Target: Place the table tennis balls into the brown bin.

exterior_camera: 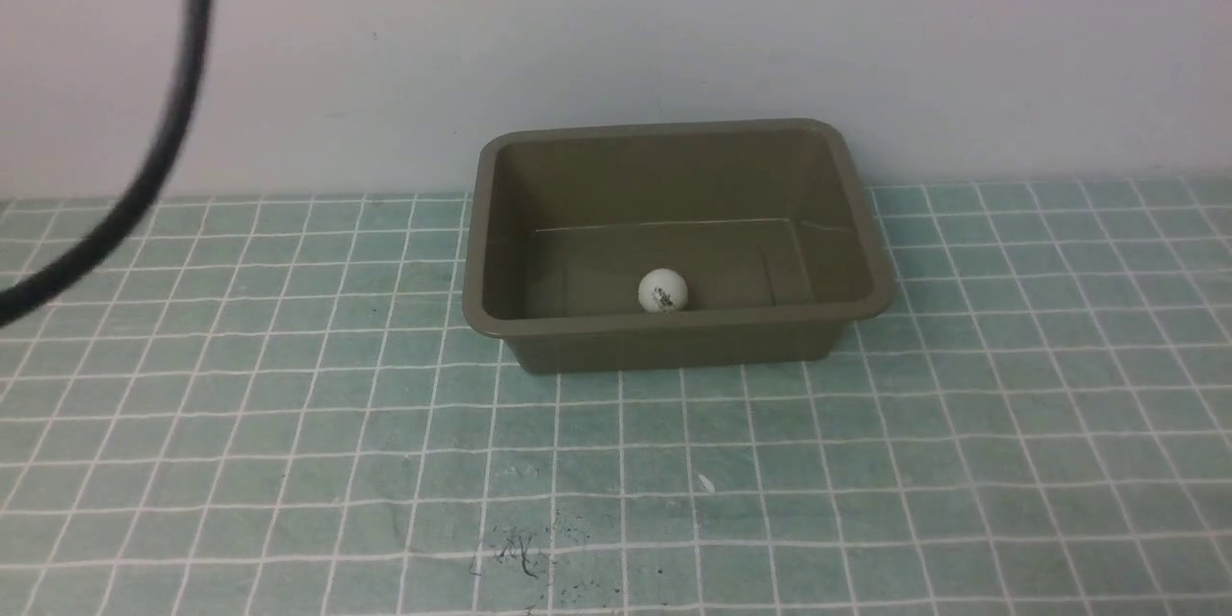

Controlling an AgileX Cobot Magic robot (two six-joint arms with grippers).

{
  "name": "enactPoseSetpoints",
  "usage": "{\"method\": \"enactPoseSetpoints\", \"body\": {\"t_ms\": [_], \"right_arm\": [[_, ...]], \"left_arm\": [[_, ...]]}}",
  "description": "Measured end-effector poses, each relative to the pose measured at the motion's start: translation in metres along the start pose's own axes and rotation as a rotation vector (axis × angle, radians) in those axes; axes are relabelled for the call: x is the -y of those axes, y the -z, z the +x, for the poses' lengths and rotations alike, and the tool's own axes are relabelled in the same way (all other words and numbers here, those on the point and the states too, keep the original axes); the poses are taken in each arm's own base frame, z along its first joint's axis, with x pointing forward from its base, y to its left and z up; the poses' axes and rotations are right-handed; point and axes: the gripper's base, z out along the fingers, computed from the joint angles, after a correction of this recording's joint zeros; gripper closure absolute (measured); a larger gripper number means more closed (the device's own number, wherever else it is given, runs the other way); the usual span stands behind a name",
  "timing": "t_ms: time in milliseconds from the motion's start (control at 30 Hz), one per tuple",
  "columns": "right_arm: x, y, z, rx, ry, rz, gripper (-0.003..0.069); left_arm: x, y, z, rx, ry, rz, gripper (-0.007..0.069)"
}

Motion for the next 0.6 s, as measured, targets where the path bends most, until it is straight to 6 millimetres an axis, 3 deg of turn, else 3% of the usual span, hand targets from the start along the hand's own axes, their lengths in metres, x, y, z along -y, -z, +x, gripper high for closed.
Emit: {"method": "enactPoseSetpoints", "body": {"t_ms": [133,233,300,367,500,600], "right_arm": [[0.0,0.0,0.0,0.0,0.0,0.0,0.0673],[0.0,0.0,0.0,0.0,0.0,0.0,0.0673],[0.0,0.0,0.0,0.0,0.0,0.0,0.0673],[0.0,0.0,0.0,0.0,0.0,0.0,0.0673],[0.0,0.0,0.0,0.0,0.0,0.0,0.0673],[0.0,0.0,0.0,0.0,0.0,0.0,0.0673]], "left_arm": [[0.011,0.058,0.001,0.128,-0.024,0.0,0.0629],[0.016,0.088,0.004,0.199,-0.037,-0.001,0.0629],[0.022,0.124,0.012,0.271,-0.061,-0.015,0.0629],[0.023,0.143,0.018,0.295,-0.079,-0.035,0.0629],[0.022,0.163,0.031,0.305,-0.076,-0.096,0.0629],[0.014,0.159,0.05,0.286,-0.045,-0.166,0.0629]]}}
